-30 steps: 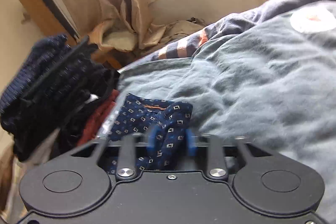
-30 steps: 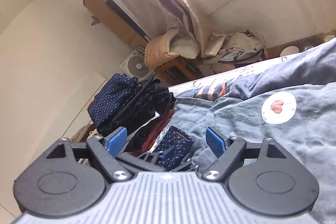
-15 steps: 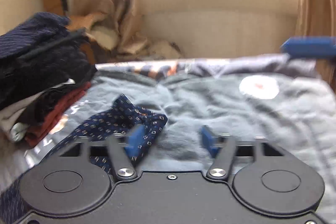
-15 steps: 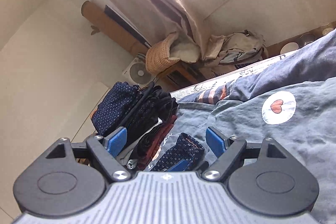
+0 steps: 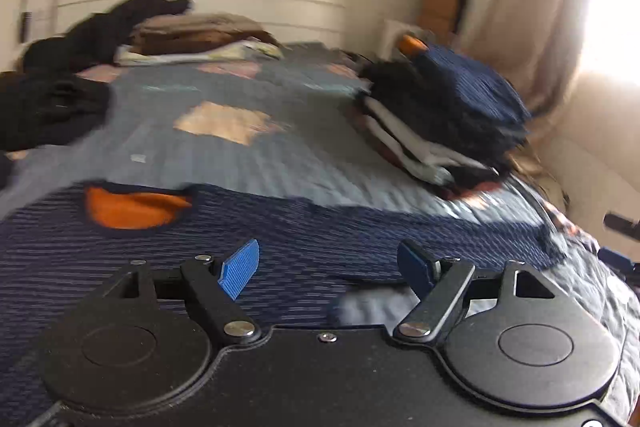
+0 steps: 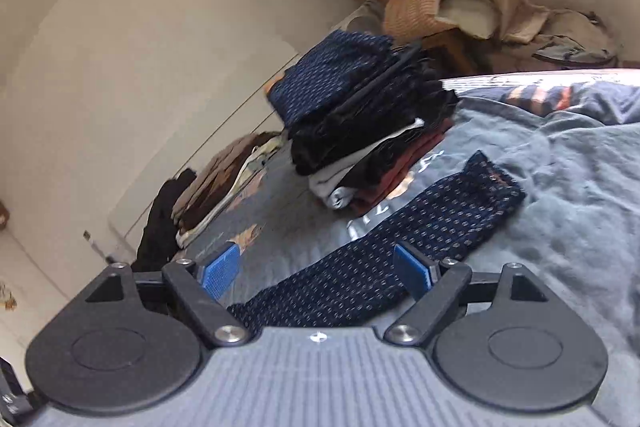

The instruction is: Fold clothes

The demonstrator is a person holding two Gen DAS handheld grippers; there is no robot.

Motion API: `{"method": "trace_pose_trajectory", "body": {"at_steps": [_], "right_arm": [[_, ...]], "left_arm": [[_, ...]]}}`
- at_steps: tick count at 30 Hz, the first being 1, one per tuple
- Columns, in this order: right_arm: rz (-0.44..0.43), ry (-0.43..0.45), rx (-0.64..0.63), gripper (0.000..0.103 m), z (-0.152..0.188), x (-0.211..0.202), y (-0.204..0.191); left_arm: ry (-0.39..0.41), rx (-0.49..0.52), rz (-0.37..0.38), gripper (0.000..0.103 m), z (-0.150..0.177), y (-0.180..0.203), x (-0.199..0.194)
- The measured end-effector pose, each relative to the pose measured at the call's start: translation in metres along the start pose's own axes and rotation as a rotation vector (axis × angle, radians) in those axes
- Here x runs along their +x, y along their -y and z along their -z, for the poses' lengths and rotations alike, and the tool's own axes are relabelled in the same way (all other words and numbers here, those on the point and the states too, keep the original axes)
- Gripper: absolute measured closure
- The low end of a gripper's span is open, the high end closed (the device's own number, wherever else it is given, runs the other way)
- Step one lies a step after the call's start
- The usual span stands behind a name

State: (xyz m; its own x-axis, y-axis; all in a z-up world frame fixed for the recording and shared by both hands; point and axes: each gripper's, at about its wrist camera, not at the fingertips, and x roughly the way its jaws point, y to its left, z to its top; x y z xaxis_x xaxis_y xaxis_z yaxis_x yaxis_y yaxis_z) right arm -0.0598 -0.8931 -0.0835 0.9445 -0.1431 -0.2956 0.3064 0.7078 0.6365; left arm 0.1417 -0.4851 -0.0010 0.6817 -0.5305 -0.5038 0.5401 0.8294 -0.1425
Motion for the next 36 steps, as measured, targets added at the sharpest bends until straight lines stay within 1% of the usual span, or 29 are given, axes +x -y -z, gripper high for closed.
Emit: {"method": "trace_pose_trajectory", "body": {"at_steps": [2, 4, 6, 8, 10, 11, 13, 14, 16, 18, 21, 22, 24, 25, 27, 29, 31, 33, 34, 36], "right_arm": [[-0.025, -0.006, -0.056, 0.019, -0.001, -0.004, -0.022], [-0.045, 0.01, -0.094, 0.018, -0.005, -0.016, -0.043], [-0.075, 0.012, -0.128, 0.017, -0.009, -0.03, -0.063], [-0.112, -0.01, -0.177, 0.015, -0.011, -0.044, -0.087], [-0.144, -0.035, -0.226, 0.015, -0.011, -0.057, -0.115], [-0.154, -0.04, -0.246, 0.013, -0.008, -0.065, -0.131], [-0.188, -0.071, -0.318, 0.009, 0.002, -0.075, -0.162], [-0.186, -0.086, -0.342, 0.007, 0.013, -0.076, -0.174], [-0.175, -0.115, -0.383, 0.006, 0.037, -0.076, -0.197], [-0.164, -0.144, -0.424, 0.006, 0.06, -0.075, -0.219], [-0.159, -0.214, -0.441, 0.006, 0.106, -0.059, -0.237], [-0.159, -0.237, -0.448, 0.006, 0.119, -0.053, -0.242], [-0.157, -0.276, -0.462, 0.006, 0.141, -0.044, -0.253], [-0.154, -0.291, -0.47, 0.006, 0.15, -0.04, -0.26], [-0.16, -0.286, -0.496, 0.006, 0.159, -0.037, -0.272], [-0.172, -0.273, -0.512, 0.006, 0.162, -0.031, -0.281], [-0.18, -0.269, -0.519, 0.006, 0.162, -0.02, -0.288], [-0.194, -0.267, -0.524, 0.006, 0.161, -0.004, -0.288], [-0.202, -0.266, -0.526, 0.006, 0.161, 0.004, -0.288], [-0.217, -0.269, -0.53, 0.006, 0.162, 0.022, -0.286]], "left_arm": [[0.05, -0.003, -0.04, 0.026, -0.02, -0.026, -0.052], [0.102, 0.009, -0.078, 0.023, -0.038, -0.047, -0.106], [0.156, 0.038, -0.112, 0.014, -0.052, -0.062, -0.162], [0.206, 0.085, -0.166, 0.009, -0.059, -0.078, -0.213], [0.232, 0.119, -0.229, 0.008, -0.06, -0.096, -0.257], [0.237, 0.131, -0.26, 0.004, -0.059, -0.105, -0.276], [0.231, 0.137, -0.319, 0.002, -0.045, -0.127, -0.302], [0.223, 0.129, -0.352, 0.002, -0.034, -0.138, -0.308], [0.185, 0.117, -0.407, 0.002, -0.007, -0.16, -0.308], [0.155, 0.128, -0.45, 0.002, 0.022, -0.176, -0.297], [0.083, 0.143, -0.441, 0.004, 0.054, -0.202, -0.275], [0.074, 0.152, -0.425, 0.004, 0.057, -0.208, -0.267], [0.059, 0.171, -0.391, 0.008, 0.061, -0.22, -0.251], [0.063, 0.179, -0.37, 0.009, 0.057, -0.225, -0.243], [0.076, 0.195, -0.327, 0.009, 0.047, -0.234, -0.224], [0.076, 0.204, -0.266, 0.009, 0.035, -0.239, -0.199], [0.057, 0.218, -0.224, 0.01, 0.022, -0.24, -0.161], [0.04, 0.262, -0.204, 0.014, 0.012, -0.236, -0.118], [0.029, 0.287, -0.202, 0.015, 0.013, -0.237, -0.096], [-0.001, 0.303, -0.192, 0.018, 0.013, -0.236, -0.053]]}}
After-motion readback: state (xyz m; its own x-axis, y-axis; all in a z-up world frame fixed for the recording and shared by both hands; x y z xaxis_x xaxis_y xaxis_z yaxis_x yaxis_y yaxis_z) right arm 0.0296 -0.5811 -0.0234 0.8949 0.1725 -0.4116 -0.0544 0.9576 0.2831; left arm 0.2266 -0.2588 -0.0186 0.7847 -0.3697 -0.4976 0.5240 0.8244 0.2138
